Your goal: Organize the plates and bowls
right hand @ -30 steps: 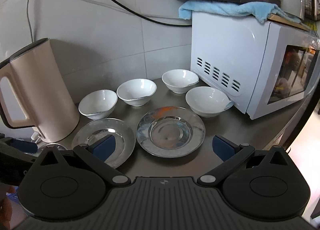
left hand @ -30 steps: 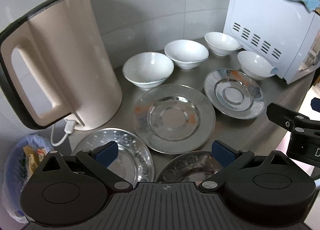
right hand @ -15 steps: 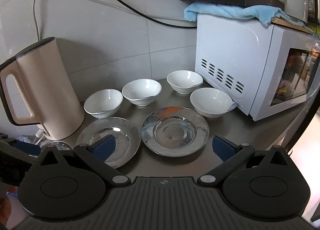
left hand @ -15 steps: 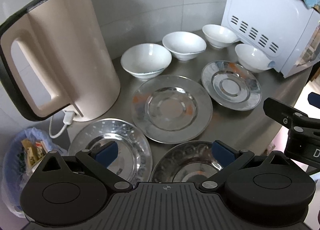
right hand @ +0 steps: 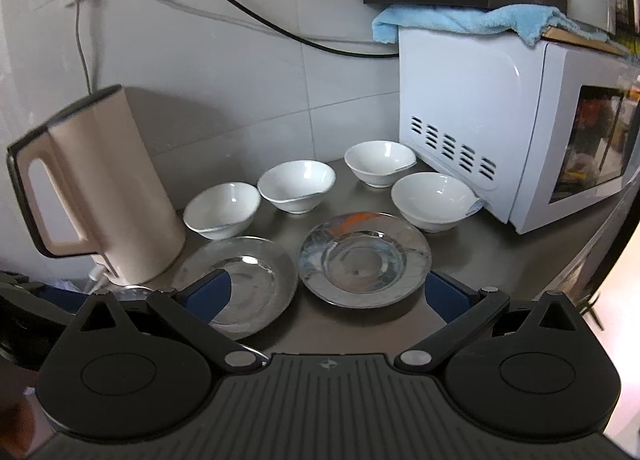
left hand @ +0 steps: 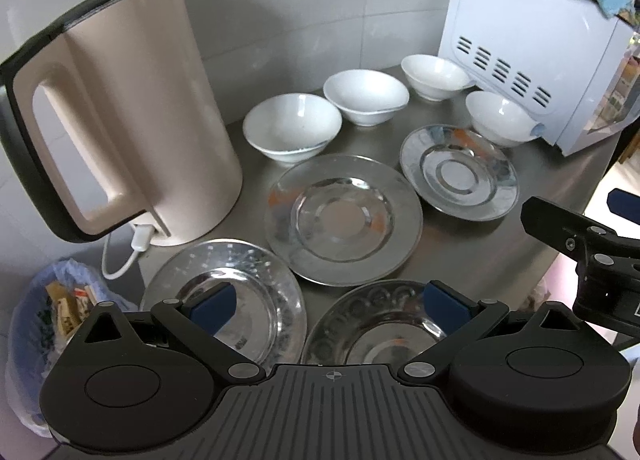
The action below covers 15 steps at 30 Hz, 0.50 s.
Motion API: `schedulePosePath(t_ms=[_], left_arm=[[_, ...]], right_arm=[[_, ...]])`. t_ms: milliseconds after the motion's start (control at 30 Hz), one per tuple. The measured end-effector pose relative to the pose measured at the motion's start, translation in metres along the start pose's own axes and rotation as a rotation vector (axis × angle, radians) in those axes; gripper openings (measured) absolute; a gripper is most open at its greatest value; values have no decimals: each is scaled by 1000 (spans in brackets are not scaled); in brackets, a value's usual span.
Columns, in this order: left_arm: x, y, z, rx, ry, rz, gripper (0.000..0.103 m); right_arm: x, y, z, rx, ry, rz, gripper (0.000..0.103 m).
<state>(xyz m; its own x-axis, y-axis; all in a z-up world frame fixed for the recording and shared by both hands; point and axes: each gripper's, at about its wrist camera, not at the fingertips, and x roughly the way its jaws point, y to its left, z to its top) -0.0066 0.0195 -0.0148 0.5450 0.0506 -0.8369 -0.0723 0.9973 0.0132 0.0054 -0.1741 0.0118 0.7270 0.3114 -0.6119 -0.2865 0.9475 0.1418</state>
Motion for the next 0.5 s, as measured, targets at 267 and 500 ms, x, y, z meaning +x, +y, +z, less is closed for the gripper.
schedulePosePath(t_ms=[267,500], left_arm=[[3,2,0,-10,9,-6,103],[4,3,2,-19,8,-15,103]], right_arm=[[-3,3,0,-16,-21,14,103],[-4,0,2,-15,-42,5,103]])
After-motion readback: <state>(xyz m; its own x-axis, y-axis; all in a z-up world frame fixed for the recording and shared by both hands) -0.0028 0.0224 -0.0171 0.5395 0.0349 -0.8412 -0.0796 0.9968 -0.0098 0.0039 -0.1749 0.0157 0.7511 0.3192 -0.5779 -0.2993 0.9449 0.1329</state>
